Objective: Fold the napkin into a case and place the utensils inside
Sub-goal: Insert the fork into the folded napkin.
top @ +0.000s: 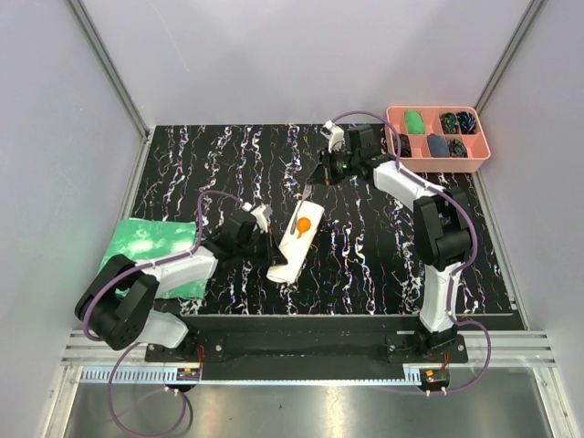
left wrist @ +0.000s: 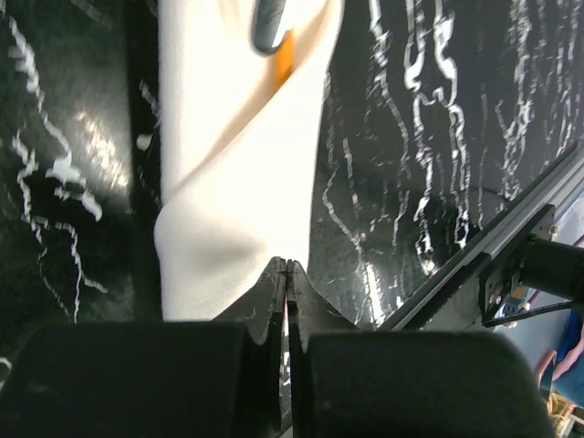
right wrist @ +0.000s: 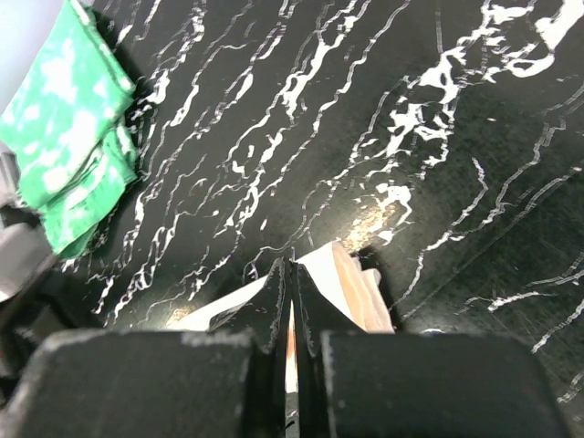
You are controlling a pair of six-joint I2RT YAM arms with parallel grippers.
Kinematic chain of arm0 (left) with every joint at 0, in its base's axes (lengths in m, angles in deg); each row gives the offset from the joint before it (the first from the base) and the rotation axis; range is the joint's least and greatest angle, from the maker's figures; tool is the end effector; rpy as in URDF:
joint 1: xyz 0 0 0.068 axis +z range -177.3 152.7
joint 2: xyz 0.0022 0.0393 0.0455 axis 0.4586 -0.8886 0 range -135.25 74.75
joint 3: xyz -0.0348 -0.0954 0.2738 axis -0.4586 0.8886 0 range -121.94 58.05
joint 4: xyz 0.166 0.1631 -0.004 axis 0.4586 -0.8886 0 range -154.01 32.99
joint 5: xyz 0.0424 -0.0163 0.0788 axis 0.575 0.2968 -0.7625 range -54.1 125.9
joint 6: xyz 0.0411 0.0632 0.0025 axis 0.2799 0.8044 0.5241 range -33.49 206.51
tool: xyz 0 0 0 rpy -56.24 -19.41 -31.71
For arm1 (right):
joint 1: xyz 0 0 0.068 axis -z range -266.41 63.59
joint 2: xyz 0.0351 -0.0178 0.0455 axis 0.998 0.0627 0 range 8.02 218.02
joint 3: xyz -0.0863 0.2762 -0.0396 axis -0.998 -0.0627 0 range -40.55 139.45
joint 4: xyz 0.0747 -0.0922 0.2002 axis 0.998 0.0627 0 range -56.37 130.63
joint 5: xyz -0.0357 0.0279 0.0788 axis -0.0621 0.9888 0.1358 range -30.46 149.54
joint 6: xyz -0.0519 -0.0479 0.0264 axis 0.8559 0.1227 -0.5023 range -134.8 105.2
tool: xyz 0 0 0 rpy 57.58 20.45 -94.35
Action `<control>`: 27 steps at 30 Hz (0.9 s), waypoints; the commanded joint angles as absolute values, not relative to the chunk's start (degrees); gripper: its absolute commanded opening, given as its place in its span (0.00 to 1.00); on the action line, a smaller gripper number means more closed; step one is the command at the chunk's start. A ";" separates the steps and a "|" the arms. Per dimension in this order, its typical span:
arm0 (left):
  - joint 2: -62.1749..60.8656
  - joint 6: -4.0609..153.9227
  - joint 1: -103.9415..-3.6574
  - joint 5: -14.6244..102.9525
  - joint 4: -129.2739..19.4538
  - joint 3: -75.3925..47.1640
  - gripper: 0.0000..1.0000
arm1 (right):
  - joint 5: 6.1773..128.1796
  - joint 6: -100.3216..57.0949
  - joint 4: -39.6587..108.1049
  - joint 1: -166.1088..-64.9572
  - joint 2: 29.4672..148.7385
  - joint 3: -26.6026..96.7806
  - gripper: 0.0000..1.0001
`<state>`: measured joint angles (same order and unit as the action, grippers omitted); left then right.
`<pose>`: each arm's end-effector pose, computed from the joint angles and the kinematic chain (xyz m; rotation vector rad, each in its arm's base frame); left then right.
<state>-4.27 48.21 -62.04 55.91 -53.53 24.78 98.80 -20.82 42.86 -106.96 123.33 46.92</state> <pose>0.1991 -0.1646 0.1907 0.1167 2.4881 -1.0060 0.4137 0.1981 0.2488 -0.6644 2.1284 1.0134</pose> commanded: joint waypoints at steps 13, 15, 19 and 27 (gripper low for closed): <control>0.83 45.73 -61.84 57.52 -49.89 30.10 0.00 | 101.99 -21.21 38.20 -109.43 121.93 41.72 0.00; 1.45 45.47 -61.84 57.52 -50.16 30.80 0.00 | 101.99 -21.48 37.68 -109.78 121.75 40.84 0.00; 2.07 44.76 -61.84 57.61 -50.07 32.21 0.00 | 102.16 -22.71 37.14 -110.31 121.40 40.05 0.00; 1.10 42.74 -61.84 57.79 -46.65 35.29 0.00 | 100.06 -26.13 35.30 -112.33 119.12 36.19 0.00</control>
<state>0.89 43.94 -62.04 56.74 -50.93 34.24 100.71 -23.62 38.43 -110.61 123.15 38.26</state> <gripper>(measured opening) 0.002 0.009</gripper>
